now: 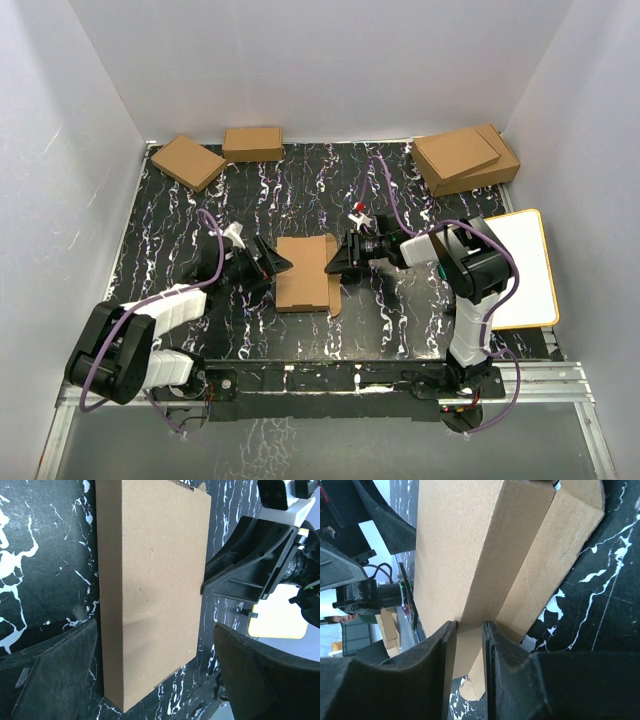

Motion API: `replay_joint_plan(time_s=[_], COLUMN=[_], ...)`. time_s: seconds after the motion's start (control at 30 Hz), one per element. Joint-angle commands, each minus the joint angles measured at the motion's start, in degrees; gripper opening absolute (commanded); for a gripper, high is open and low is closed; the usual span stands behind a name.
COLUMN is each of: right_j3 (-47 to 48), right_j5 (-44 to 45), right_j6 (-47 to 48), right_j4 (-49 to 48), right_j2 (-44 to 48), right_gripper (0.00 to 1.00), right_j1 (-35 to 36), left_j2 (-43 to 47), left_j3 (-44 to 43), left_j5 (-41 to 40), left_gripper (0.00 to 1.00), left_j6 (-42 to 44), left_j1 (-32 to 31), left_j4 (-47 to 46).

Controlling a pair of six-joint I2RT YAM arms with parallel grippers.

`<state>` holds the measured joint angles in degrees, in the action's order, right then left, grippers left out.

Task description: Fold the paper box

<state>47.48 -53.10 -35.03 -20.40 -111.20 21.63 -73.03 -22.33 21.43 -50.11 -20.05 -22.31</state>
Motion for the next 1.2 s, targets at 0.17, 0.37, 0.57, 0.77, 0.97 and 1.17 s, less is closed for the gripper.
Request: replay_joint_plan(time_s=[0.17,0.37,0.57,0.77,0.97,1.17], right_j3=[0.3,0.2,0.0,1.9,1.4,-0.6], right_j5=[-0.4,-3.1,-5.5,-5.2,-1.9,-0.5], right_j6=[0.1,-0.9,-2.8,2.0,9.8,9.3], right_j4=[-0.2,-2.7,-5.9,-1.8,4.2,2.9], right_j2=[-3.0,-2.7,-1.1,1.7,9.7,10.0], right_gripper=[0.28,0.31,0.4,0.41,0.47,0.57], right_j1=[-2.4,-2.4,-2.2,-2.3,-4.6,-7.3], left_j2=[-2.4,-4.0,-5.7,-7.4,-6.4,-8.9], left_j3=[1.7,1.9,1.7,0.1,-1.5,-1.8], left_j5=[2.2,3.5,4.7,4.0,0.8,0.8], left_gripper=[0.95,0.85,0.69,0.63,0.63,0.55], left_j6=[-2.8,-3.2,-3.3,-1.1,3.4,4.7], left_j1=[-0.1,-0.1,0.0,-0.1,-0.1,-0.1], left_j4=[-4.2,-6.9,-8.7,-4.9,0.9,0.9])
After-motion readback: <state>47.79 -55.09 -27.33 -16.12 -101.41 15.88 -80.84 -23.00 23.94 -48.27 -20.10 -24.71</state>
